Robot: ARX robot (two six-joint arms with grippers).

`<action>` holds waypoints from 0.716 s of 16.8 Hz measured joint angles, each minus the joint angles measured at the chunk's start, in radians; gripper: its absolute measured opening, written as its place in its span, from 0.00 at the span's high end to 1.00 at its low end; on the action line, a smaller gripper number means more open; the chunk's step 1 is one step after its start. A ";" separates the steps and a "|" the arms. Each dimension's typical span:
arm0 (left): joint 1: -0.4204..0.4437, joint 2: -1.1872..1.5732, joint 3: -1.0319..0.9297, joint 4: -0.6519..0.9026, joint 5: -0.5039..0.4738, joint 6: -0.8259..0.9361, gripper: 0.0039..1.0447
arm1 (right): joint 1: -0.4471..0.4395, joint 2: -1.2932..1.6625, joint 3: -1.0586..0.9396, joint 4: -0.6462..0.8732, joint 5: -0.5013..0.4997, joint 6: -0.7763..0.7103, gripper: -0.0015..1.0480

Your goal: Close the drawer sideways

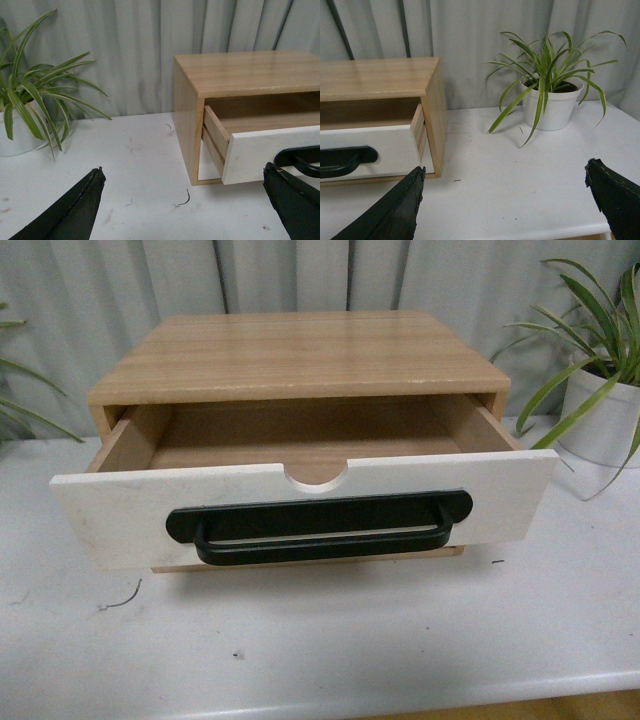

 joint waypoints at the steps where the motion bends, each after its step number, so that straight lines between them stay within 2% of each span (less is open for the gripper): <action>1: 0.000 0.000 0.000 0.000 0.000 0.000 0.06 | 0.000 0.000 0.000 0.000 0.000 0.000 0.06; 12: 0.000 0.000 0.000 0.000 0.000 0.000 0.06 | 0.000 0.000 0.000 0.000 0.000 0.000 0.06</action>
